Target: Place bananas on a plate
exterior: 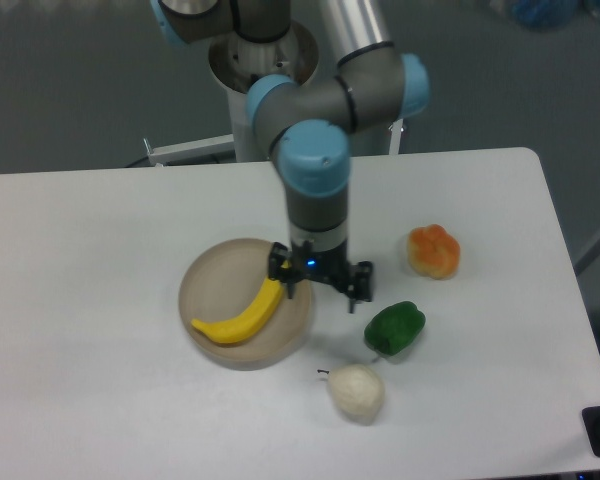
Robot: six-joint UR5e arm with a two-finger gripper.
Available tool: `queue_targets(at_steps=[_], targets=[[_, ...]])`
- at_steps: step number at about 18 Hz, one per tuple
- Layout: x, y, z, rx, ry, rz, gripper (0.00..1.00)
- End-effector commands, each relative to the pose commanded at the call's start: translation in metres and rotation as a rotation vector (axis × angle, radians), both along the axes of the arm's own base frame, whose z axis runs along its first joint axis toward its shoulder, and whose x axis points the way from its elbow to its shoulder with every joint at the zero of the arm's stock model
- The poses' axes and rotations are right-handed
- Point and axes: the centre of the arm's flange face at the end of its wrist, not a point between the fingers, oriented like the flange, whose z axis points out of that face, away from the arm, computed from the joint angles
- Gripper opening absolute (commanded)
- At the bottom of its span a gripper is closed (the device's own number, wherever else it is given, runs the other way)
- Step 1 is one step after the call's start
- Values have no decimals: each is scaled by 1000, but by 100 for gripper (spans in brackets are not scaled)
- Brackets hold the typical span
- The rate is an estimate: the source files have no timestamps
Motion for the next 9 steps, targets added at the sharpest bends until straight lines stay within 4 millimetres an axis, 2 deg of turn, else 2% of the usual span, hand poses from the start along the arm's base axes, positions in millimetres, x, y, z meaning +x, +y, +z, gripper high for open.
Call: queue_targets(at_steps=[6,7,9], targets=[[-61,-25,14,-68,119,-259,100],[-73,-29,19,-96,154,-269,100],[-90,-35,16,-140,179,-271,100]])
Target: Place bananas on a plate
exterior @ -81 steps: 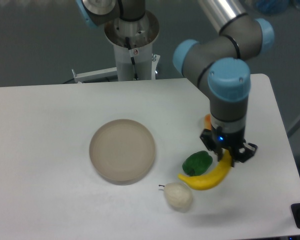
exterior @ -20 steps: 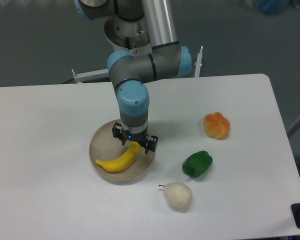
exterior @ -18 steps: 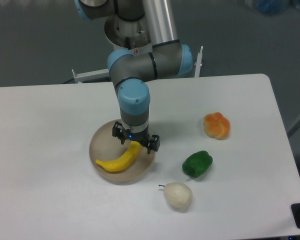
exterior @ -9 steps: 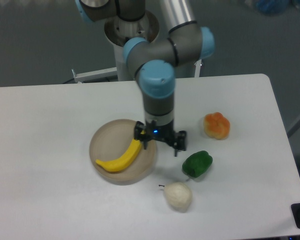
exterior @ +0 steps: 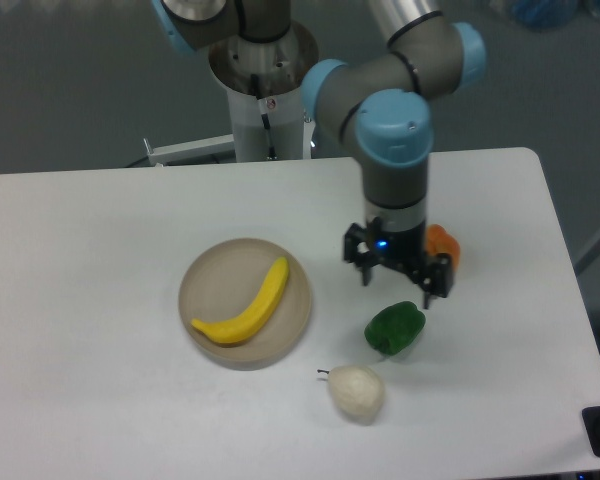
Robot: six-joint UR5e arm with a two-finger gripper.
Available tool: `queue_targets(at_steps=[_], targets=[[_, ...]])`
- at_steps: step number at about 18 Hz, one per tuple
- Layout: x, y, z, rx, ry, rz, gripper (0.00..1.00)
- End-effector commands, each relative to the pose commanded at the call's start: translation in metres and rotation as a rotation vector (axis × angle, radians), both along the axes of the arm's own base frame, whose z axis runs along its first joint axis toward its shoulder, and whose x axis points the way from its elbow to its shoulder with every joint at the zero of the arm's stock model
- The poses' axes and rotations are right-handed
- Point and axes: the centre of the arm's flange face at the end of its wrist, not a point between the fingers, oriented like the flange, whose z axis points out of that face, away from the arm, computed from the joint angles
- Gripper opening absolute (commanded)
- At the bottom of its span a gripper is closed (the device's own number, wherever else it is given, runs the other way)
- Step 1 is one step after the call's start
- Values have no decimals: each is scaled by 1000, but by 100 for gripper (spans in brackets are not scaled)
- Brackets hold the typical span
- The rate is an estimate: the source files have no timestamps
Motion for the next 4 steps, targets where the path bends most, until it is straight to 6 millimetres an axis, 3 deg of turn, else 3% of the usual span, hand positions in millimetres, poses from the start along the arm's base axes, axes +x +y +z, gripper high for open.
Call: queue_targets(at_steps=[4], targets=[[-14,-2,-2,-9,4,-12,100]])
